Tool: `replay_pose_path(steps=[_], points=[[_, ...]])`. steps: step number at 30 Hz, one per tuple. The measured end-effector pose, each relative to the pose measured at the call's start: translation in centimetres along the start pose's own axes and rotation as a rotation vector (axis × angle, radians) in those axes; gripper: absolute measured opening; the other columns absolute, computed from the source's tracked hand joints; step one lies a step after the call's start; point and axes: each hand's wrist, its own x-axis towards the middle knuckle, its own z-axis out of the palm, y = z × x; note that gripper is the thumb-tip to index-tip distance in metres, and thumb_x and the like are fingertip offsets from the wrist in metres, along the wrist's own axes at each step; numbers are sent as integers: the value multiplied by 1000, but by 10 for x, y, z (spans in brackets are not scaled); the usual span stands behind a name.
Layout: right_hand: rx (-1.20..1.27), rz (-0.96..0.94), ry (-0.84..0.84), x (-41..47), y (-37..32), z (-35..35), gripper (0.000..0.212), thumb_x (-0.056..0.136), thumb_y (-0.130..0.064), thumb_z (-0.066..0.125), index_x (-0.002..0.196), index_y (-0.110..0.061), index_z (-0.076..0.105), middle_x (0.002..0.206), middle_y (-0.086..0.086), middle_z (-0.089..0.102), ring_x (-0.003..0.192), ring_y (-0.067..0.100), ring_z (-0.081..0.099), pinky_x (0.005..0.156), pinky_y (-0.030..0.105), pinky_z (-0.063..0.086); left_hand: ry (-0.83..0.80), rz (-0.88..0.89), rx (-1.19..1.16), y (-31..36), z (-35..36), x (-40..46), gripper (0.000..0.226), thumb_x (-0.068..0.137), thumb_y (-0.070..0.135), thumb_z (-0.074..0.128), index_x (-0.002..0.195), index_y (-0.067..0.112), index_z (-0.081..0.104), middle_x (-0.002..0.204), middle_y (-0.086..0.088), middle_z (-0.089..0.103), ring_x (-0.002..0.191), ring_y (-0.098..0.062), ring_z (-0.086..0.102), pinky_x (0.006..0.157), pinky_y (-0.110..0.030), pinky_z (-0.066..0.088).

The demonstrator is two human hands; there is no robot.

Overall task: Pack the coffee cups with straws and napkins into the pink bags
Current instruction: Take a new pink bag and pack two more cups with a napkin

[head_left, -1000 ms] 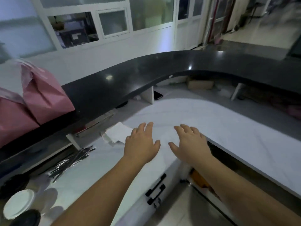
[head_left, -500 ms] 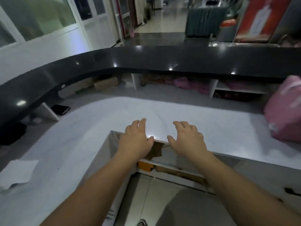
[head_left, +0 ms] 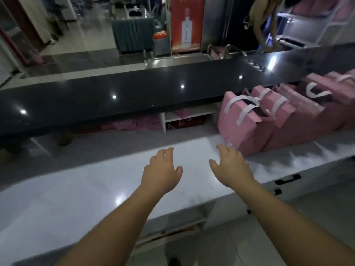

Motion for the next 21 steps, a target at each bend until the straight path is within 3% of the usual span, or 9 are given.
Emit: replay_pose_path(steps=[6, 12, 15, 21], points=[[74, 181, 160, 50, 53, -43, 43, 98, -33, 56, 134, -10, 53, 129, 15, 57, 115, 39, 50, 94, 48, 46, -80, 158, -65, 59, 10, 88, 71, 100, 52, 51, 161, 26, 26, 163, 0, 37, 140, -28, 46, 102, -48, 50], [113, 253, 244, 98, 108, -79, 41, 97, -29, 58, 134, -12, 56, 130, 15, 60, 120, 39, 51, 100, 50, 46, -152, 239, -130, 139, 25, 147, 73, 97, 56, 52, 160, 25, 29, 161, -3, 39, 137, -30, 48, 98, -49, 55], [101, 245, 223, 135, 132, -94, 41, 96, -28, 57, 134, -12, 56, 127, 14, 61, 119, 39, 53, 99, 50, 47, -154, 235, -160, 184, 29, 177, 68, 96, 57, 54, 152, 23, 38, 149, -7, 48, 126, -31, 56, 94, -51, 58], [90, 123, 131, 212, 174, -111, 14, 92, -21, 57, 102, -11, 57, 110, 12, 64, 102, 36, 61, 81, 43, 52, -51, 79, -197, 269, 43, 231, 78, 92, 61, 57, 150, 13, 37, 142, -13, 50, 121, -36, 57, 93, -50, 55]])
